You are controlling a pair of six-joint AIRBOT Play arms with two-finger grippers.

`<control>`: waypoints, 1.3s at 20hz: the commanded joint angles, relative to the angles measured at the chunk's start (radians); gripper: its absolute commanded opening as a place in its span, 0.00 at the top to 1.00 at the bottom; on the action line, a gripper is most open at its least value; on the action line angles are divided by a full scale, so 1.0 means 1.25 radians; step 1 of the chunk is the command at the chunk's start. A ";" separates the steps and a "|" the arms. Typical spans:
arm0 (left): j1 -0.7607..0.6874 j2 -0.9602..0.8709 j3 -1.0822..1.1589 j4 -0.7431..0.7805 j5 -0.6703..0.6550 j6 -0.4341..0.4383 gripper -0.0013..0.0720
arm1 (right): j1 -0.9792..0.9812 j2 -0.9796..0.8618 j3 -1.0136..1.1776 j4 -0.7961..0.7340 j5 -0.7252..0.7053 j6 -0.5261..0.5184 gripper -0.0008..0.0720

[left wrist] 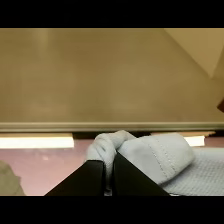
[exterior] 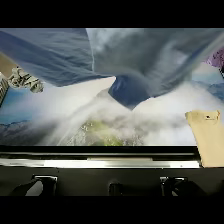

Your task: Fold the clothes and pants, and hang the long-sleeved shirts on hangers.

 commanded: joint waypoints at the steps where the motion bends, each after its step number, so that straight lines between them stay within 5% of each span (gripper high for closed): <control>1: 0.000 0.106 0.029 0.125 -0.032 -0.094 0.96 | 0.000 0.057 0.045 -0.022 -0.089 -0.005 0.94; 7: -0.008 -0.007 -0.029 0.117 -0.175 -0.090 0.96 | 0.000 -0.079 -0.043 -0.136 -0.078 -0.005 0.94; 11: -0.057 -0.190 -0.152 0.127 -0.163 -0.067 0.96 | -0.001 -0.281 -0.153 -0.203 0.087 0.037 0.94; 16: -0.110 -0.509 -0.219 0.129 -0.020 -0.068 0.96 | -0.128 -0.616 -0.165 0.114 0.228 0.062 0.94; 21: -0.169 -0.712 -0.219 0.128 0.115 -0.068 0.96 | -0.164 -0.812 -0.165 0.261 0.237 0.042 0.94; 23: -0.182 -0.736 -0.219 0.122 0.122 -0.068 0.95 | -0.164 -0.837 -0.165 0.300 0.233 0.025 0.86; 24: -0.183 -0.735 -0.218 0.118 0.120 -0.069 0.88 | -0.169 -0.836 -0.164 0.308 0.224 0.014 0.86; 26: -0.171 -0.727 -0.190 0.117 0.073 -0.090 0.29 | -0.193 -0.809 -0.163 0.362 0.186 -0.060 0.73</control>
